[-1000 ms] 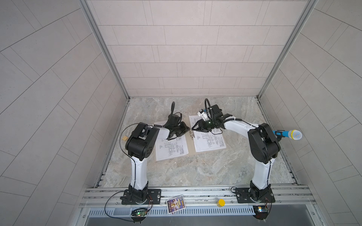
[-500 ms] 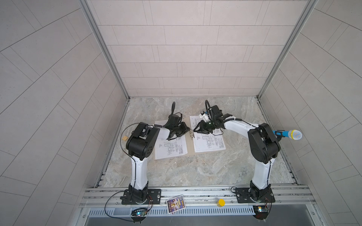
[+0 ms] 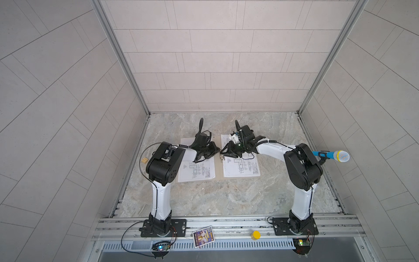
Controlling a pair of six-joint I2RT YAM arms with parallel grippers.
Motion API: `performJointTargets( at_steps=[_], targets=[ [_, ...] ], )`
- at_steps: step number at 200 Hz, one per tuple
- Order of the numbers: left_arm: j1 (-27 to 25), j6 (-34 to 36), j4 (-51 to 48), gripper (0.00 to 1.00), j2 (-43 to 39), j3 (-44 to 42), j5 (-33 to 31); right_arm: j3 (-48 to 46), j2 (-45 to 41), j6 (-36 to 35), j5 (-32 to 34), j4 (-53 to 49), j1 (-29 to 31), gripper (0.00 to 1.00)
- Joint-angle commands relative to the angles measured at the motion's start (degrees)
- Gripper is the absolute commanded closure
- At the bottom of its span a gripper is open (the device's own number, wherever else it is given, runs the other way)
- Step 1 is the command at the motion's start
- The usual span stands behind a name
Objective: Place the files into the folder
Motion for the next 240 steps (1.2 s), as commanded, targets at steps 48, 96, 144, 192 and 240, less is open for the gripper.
performJointTargets(
  at_steps=[48,96,144,192,240],
  targets=[
    [-0.7,-2.9,2.6,0.91,0.3,-4.0,-3.6,1.3,2.5,2.2,1.3,1.4,0.2,0.64],
    [-1.0,-3.3,2.6,0.91,-0.1,-4.5,-4.8,1.1,2.9,2.1,1.1,1.5,0.3,0.64],
    [-1.1,-3.4,2.5,0.91,-0.6,-5.2,-5.4,1.4,3.3,2.5,1.0,2.1,0.3,0.64],
    [-1.1,-3.4,2.7,0.91,-0.6,-5.3,-5.4,1.7,4.4,2.5,0.8,2.0,0.3,0.67],
    [-1.1,-3.3,2.7,0.91,-0.6,-5.4,-5.4,1.2,4.2,2.6,0.7,2.3,0.3,0.71]
  ],
)
